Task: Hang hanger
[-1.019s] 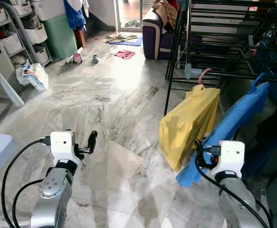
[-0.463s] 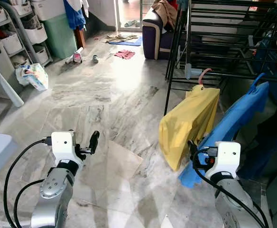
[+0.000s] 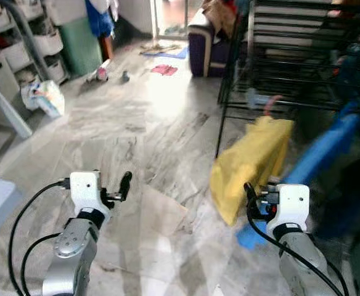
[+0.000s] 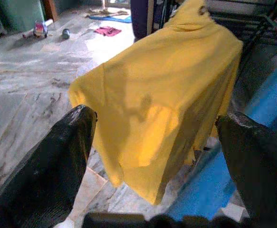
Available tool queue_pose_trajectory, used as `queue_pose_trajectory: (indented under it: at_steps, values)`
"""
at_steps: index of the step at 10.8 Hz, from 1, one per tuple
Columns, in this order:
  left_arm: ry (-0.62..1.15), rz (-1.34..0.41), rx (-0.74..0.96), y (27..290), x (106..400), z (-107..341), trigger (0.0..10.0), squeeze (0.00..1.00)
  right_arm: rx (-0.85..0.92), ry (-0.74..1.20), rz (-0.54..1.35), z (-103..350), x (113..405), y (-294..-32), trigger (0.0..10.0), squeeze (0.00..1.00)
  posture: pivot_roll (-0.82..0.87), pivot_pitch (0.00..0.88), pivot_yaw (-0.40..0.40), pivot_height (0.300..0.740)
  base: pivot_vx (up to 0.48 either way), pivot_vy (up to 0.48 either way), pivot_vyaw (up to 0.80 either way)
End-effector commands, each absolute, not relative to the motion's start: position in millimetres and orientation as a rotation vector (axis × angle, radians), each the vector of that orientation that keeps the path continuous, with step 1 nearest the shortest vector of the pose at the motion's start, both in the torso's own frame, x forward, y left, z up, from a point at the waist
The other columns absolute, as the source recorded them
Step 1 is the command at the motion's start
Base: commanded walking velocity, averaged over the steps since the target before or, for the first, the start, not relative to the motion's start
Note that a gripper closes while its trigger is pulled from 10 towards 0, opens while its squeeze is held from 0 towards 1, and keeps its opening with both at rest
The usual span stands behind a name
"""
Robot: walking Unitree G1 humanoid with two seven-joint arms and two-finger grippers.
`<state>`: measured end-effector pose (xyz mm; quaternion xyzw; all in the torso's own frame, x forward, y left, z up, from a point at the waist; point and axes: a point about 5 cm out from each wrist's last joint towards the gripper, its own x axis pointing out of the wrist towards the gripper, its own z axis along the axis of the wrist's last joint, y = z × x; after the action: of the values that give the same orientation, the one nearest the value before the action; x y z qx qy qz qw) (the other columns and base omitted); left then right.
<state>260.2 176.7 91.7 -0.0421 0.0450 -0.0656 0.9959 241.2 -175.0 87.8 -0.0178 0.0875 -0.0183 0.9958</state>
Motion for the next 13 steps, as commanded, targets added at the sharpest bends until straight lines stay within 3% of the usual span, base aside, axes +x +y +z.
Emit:
queue_pose_trajectory:
  at_steps: [1,5,13]
  values:
    - [0.084,-0.132,-0.084,177.8,261.4,94.4,10.0,0.0,-0.038,0.164,-0.036,89.6,244.4,-173.1,10.0,0.0,-0.06,0.024,0.016,0.74,0.337,0.3,0.0]
    - [0.089,-0.129,-0.078,175.3,261.1,92.9,10.0,0.0,-0.021,0.183,-0.014,87.9,244.7,-170.9,10.0,0.0,-0.05,0.032,0.011,0.74,0.318,0.217,0.0]
    - [0.11,-0.127,-0.037,168.6,262.8,89.9,10.0,0.0,-0.027,0.156,-0.067,92.7,243.6,-176.4,10.0,0.0,-0.07,0.046,0.014,0.74,0.0,0.0,0.0]
